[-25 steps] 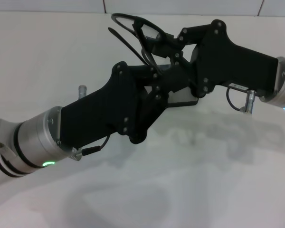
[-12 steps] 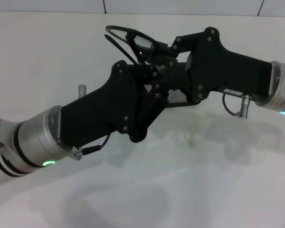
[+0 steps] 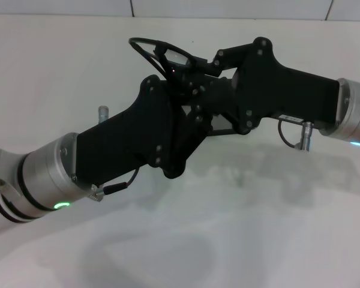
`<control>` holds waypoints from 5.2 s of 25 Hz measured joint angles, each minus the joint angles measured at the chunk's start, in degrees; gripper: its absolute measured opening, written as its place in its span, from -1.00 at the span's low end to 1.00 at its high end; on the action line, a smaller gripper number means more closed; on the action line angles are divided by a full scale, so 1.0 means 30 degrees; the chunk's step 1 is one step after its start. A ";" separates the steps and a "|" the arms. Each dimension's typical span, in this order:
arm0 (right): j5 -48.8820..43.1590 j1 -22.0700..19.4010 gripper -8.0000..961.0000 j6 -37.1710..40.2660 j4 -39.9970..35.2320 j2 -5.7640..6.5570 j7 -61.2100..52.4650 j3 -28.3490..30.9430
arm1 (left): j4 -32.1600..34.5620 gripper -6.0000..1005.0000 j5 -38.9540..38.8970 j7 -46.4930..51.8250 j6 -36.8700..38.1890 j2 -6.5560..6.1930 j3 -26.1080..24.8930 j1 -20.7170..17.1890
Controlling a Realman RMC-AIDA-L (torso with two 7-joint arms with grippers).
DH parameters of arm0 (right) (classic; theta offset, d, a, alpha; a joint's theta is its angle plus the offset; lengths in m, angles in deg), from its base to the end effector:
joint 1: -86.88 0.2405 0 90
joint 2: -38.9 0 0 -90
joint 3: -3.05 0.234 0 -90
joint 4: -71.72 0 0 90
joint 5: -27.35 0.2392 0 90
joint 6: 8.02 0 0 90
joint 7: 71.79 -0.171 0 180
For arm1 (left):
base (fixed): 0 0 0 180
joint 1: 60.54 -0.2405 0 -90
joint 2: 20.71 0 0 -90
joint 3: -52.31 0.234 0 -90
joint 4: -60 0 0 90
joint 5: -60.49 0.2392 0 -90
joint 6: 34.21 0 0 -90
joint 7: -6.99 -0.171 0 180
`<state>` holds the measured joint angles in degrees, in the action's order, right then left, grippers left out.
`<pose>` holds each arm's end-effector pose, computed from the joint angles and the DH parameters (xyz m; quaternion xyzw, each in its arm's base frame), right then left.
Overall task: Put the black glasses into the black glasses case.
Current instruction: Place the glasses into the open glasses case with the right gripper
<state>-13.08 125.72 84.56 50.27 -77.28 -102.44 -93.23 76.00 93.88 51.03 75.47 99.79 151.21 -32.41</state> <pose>0.1147 0.3393 -0.0558 -0.8546 -0.1482 0.4771 0.1418 -0.1537 0.2675 -0.0474 -0.7916 -0.0311 -0.6068 0.0648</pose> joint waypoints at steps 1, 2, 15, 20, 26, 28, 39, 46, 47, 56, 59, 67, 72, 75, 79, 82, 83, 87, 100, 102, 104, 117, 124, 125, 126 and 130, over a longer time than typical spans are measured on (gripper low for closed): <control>0.0002 0.0003 -0.81 -0.0046 -0.0001 0.0001 0.0001 -0.0054 | 0.0000 -0.96 0.0000 -0.0001 -0.0001 0.0001 -0.0004 0.0001; 0.0003 0.0009 -0.81 -0.0098 -0.0007 0.0001 0.0003 -0.0111 | 0.0000 -0.96 0.0000 0.0000 -0.0001 0.0001 -0.0005 0.0001; 0.0180 -0.0351 -0.81 -0.0135 -0.0399 0.0001 0.0053 -0.0029 | 0.0000 -0.96 -0.0001 0.0049 0.0017 -0.0028 -0.0010 -0.0203; 0.0135 -0.1044 -0.81 -0.0912 -0.1457 0.0072 0.0164 0.0335 | 0.0001 -0.96 0.0003 0.0077 0.0037 -0.0088 -0.0010 -0.0424; -0.0022 -0.1628 -0.81 -0.1955 -0.1933 0.0265 0.0534 0.0996 | -0.0001 -0.96 0.0010 0.0164 0.0183 -0.0337 -0.0663 -0.0948; -0.0392 -0.2133 -0.80 -0.2291 -0.2873 0.0412 0.0108 0.1230 | -0.0001 -0.96 0.0025 0.0266 0.0511 -0.0594 -0.1322 -0.1339; -1.6705 -0.6799 -0.80 -1.1678 -1.7237 0.0118 -1.1809 -0.0241 | 0.0233 -0.96 0.0087 0.0960 0.2149 -0.1709 -0.4425 -0.3443; -2.2029 -0.6913 -0.80 -1.5934 -1.9412 0.0101 -1.5753 -0.2720 | 0.0153 -0.96 0.0119 0.0837 0.2160 -0.1620 -0.4492 -0.3377; -2.2351 -0.6904 -0.80 -1.6557 -1.9468 0.0099 -1.5937 -0.3000 | 0.0151 -0.96 0.0119 0.0835 0.2162 -0.1613 -0.4494 -0.3365; -2.5561 -0.6053 -0.80 -2.0358 -1.8524 0.0021 -1.7482 -0.4749 | 0.0067 -0.96 0.0056 0.0845 0.2113 -0.1567 -0.4535 -0.3061; -2.5692 -0.5453 -0.80 -2.1559 -1.7629 -0.0005 -1.7490 -0.5529 | 0.0055 -0.96 0.0046 0.0832 0.2107 -0.1519 -0.4541 -0.3064; -2.5939 -0.4448 -0.79 -2.3496 -1.5640 0.0001 -1.7544 -0.6746 | 0.0057 -0.96 0.0031 0.0761 0.2058 -0.1442 -0.4551 -0.3097; -2.5929 -0.4101 -0.79 -2.4650 -1.4831 -0.0001 -1.7580 -0.7193 | 0.0046 -0.96 0.0030 0.0748 0.2037 -0.1441 -0.4551 -0.3104; -2.5844 -0.3809 -0.79 -2.5030 -1.4324 -0.0001 -1.7584 -0.7411 | 0.0039 -0.96 0.0029 0.0731 0.2022 -0.1433 -0.4550 -0.3100; -2.5712 -0.3373 -0.79 -2.5513 -1.3596 -0.0001 -1.7586 -0.7849 | 0.0031 -0.96 0.0030 0.0728 0.2021 -0.1427 -0.4549 -0.3085; -2.5711 -0.3176 -0.79 -2.6201 -1.3224 -0.0001 -1.7586 -0.8403 | 0.0028 -0.95 0.0031 0.0720 0.2020 -0.1412 -0.4552 -0.3080; -2.5711 -0.3098 -0.79 -2.6426 -1.3073 0.0001 -1.7586 -0.8606 | 0.0028 -0.95 0.0040 0.0713 0.2021 -0.1408 -0.4589 -0.3076; -2.5711 -0.2920 -0.79 -2.6721 -1.2836 0.0000 -1.7586 -0.8833 | 0.0029 -0.95 0.0144 0.0697 0.2022 -0.1366 -0.4768 -0.3075; -2.5855 -0.2813 -0.79 -2.8044 -1.2379 -0.0002 -1.7523 -0.9802 | 0.0030 -0.95 0.0181 0.0685 0.2019 -0.1348 -0.4784 -0.3075; -2.5844 -0.2812 -0.78 -2.8051 -1.2368 -0.0001 -1.7523 -0.9803 | 0.0030 -0.95 0.0181 0.0681 0.2008 -0.1347 -0.4784 -0.3082; -2.5817 -0.2812 -0.78 -2.8055 -1.2365 0.0000 -1.7524 -0.9801 | 0.0030 -0.95 0.0181 0.0679 0.2002 -0.1347 -0.4784 -0.3097; -2.5846 -0.3008 -0.77 -2.8599 -1.2278 0.0000 -1.7506 -0.9880 | 0.0031 -0.95 0.0179 0.0669 0.1992 -0.1318 -0.4784 -0.3139; -2.5784 -0.3376 -0.76 -2.8655 -1.2776 0.0000 -1.7487 -1.0217 | 0.0031 -0.95 0.0179 0.0669 0.1994 -0.1319 -0.4785 -0.3247; -2.5837 -0.3556 -0.76 -2.8698 -1.2969 0.0000 -1.7468 -1.0277 | 0.0031 -0.95 0.0182 0.0669 0.1993 -0.1318 -0.4784 -0.3263; -2.5876 -0.3727 -0.76 -2.8728 -1.3142 -0.0001 -1.7449 -1.0338 | 0.0031 -0.95 0.0189 0.0669 0.1994 -0.1317 -0.4785 -0.3273; -2.5902 -0.4292 -0.75 -2.8798 -1.3791 0.0000 -1.7388 -1.0477 | 0.0030 -0.95 0.0198 0.0668 0.2003 -0.1317 -0.4785 -0.3279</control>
<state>-90.78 112.85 -1.84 8.90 -77.28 -154.60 -124.66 76.08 94.47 53.04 81.48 95.84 136.85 -42.25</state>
